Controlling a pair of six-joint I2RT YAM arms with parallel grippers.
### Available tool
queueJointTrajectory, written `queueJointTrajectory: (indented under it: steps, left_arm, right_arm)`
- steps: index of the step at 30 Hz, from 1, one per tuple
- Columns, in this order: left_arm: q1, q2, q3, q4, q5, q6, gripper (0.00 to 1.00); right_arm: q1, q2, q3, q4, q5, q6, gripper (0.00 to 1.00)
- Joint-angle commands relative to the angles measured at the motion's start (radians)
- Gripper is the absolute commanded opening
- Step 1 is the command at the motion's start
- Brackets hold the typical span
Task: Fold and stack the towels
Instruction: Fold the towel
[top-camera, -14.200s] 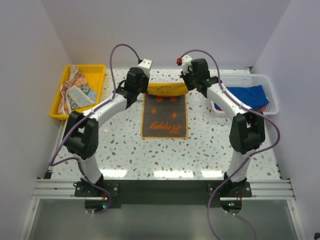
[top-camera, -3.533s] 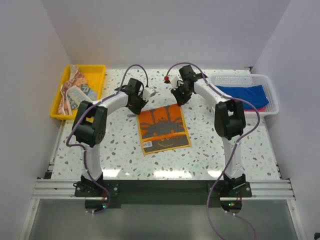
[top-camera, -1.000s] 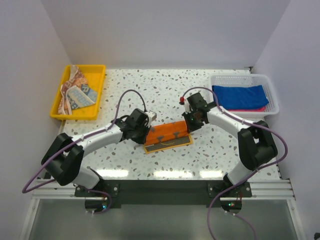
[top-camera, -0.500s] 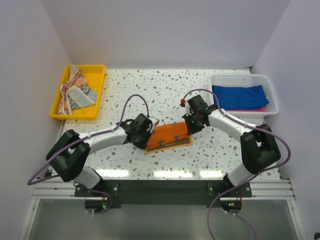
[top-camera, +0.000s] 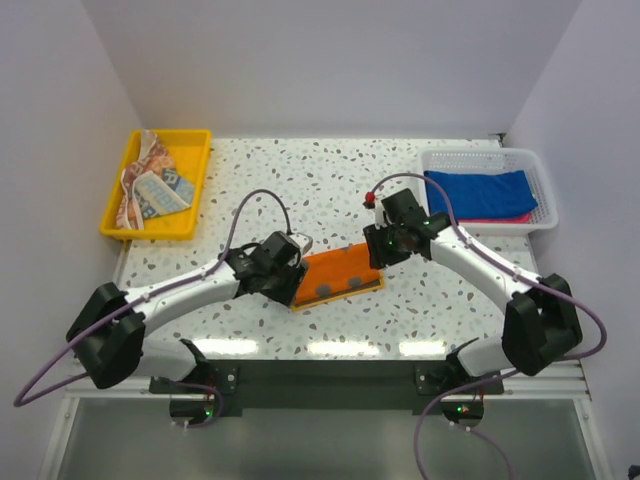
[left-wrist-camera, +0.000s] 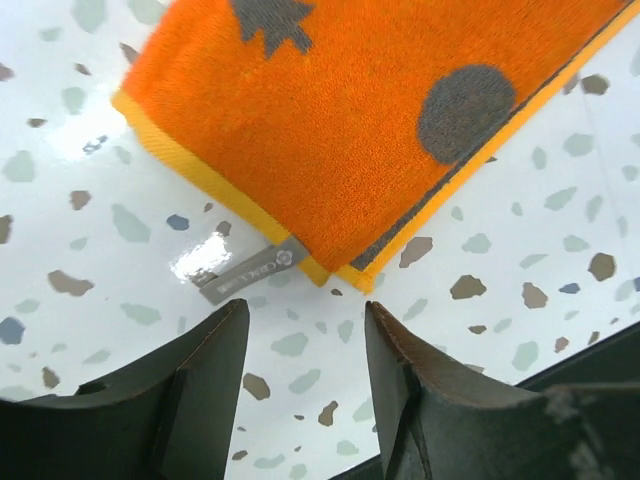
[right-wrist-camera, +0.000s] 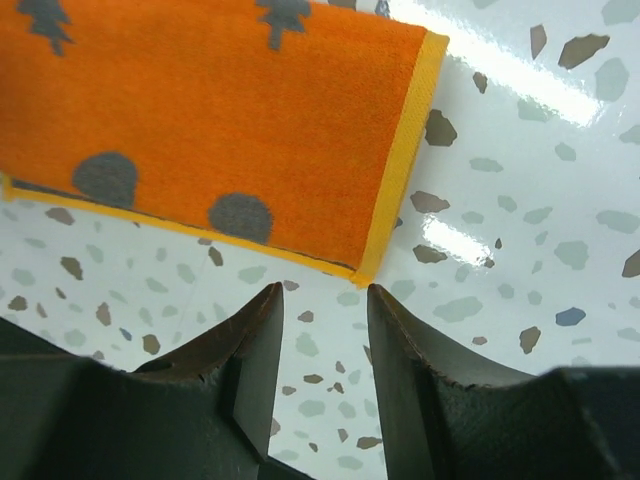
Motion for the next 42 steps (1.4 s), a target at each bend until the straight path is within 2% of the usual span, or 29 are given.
queueJointTrajectory:
  steps: [1, 7, 9, 12, 15, 16, 22, 28, 34, 38, 42]
  left_arm:
    - [-0.006, -0.115, 0.027, -0.049, -0.064, -0.049, 0.55]
    - [-0.006, -0.139, 0.055, 0.048, -0.057, -0.089, 0.59]
    - [-0.007, -0.094, 0.060, 0.104, -0.035, -0.113, 0.57]
    - [-0.007, -0.007, 0.058, 0.173, -0.002, -0.137, 0.50]
    - [-0.021, 0.082, 0.047, 0.194, 0.027, -0.155, 0.43]
    - [-0.028, 0.101, 0.043, 0.194, 0.028, -0.158, 0.38]
    - [-0.065, 0.147, -0.054, 0.194, 0.041, -0.233, 0.35]
    - [-0.065, 0.099, -0.140, 0.172, 0.020, -0.299, 0.34]
    - [-0.065, 0.006, -0.178, 0.109, -0.032, -0.322, 0.35]
    - [-0.065, -0.045, -0.126, 0.054, -0.058, -0.308, 0.38]
    - [-0.064, -0.068, -0.033, 0.013, -0.090, -0.298, 0.41]
  right_arm:
    - [0.009, -0.068, 0.001, 0.032, -0.041, 0.054, 0.43]
    - [0.018, -0.022, -0.050, 0.170, -0.072, 0.121, 0.29]
    - [0.018, -0.002, -0.076, 0.229, -0.066, 0.138, 0.24]
    - [0.018, 0.019, -0.105, 0.298, -0.057, 0.157, 0.22]
    - [0.018, 0.050, -0.163, 0.343, -0.061, 0.173, 0.22]
    - [0.018, 0.064, -0.180, 0.352, -0.058, 0.178, 0.22]
    - [0.018, 0.076, -0.316, 0.421, -0.043, 0.247, 0.22]
    - [0.018, 0.038, -0.393, 0.411, 0.031, 0.299, 0.26]
    - [0.018, -0.077, -0.433, 0.351, 0.096, 0.328, 0.31]
    - [0.018, -0.128, -0.407, 0.299, 0.100, 0.304, 0.34]
    - [0.018, -0.169, -0.302, 0.273, 0.089, 0.270, 0.34]
